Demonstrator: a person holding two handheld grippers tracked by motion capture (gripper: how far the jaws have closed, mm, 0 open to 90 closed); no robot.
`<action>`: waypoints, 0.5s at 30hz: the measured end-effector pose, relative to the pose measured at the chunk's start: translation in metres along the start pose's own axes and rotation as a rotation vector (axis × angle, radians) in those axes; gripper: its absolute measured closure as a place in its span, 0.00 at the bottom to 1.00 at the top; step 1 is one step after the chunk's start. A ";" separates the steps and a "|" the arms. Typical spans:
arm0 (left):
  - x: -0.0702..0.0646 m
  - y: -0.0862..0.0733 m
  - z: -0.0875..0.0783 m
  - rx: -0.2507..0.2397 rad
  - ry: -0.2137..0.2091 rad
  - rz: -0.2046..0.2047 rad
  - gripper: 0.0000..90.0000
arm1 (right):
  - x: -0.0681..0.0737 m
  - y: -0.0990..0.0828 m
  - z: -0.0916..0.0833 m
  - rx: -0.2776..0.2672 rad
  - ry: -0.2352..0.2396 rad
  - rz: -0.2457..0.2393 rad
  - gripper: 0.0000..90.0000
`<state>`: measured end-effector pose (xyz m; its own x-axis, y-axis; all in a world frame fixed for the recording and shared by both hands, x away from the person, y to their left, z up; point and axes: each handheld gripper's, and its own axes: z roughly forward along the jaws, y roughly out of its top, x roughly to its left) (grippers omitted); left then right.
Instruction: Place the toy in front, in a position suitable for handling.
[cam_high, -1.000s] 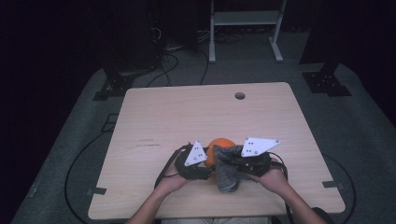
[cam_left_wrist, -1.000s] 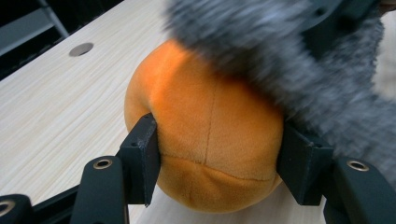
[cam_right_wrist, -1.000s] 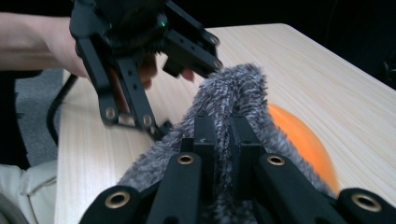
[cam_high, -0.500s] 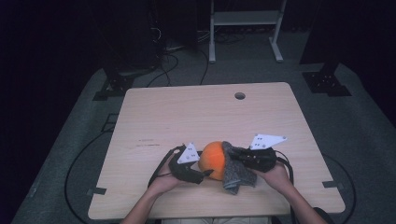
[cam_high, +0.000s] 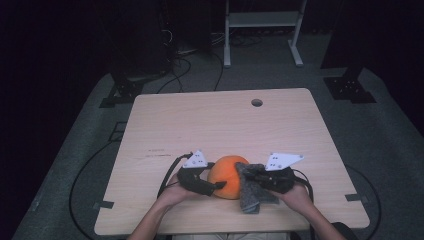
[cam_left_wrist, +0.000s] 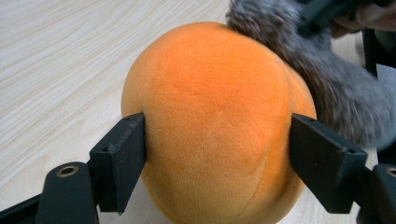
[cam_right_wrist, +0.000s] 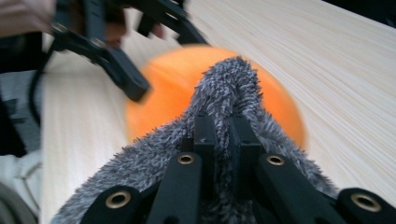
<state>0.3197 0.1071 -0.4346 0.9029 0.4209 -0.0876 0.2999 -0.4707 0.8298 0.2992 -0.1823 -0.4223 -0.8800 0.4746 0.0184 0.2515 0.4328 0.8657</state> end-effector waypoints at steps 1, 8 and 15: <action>-0.001 0.000 0.000 0.000 0.002 0.011 0.26 | -0.004 -0.003 -0.003 0.009 -0.021 0.008 0.92; -0.010 0.004 0.001 0.032 0.007 0.091 0.22 | -0.007 0.000 -0.009 -0.023 0.013 0.049 0.92; 0.000 0.004 0.009 0.084 -0.052 -0.039 0.10 | -0.001 -0.005 0.001 0.001 0.046 0.045 0.92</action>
<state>0.3238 0.0979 -0.4364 0.9040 0.4004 -0.1497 0.3583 -0.5190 0.7761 0.2988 -0.1844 -0.4268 -0.8856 0.4574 0.0802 0.2911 0.4124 0.8632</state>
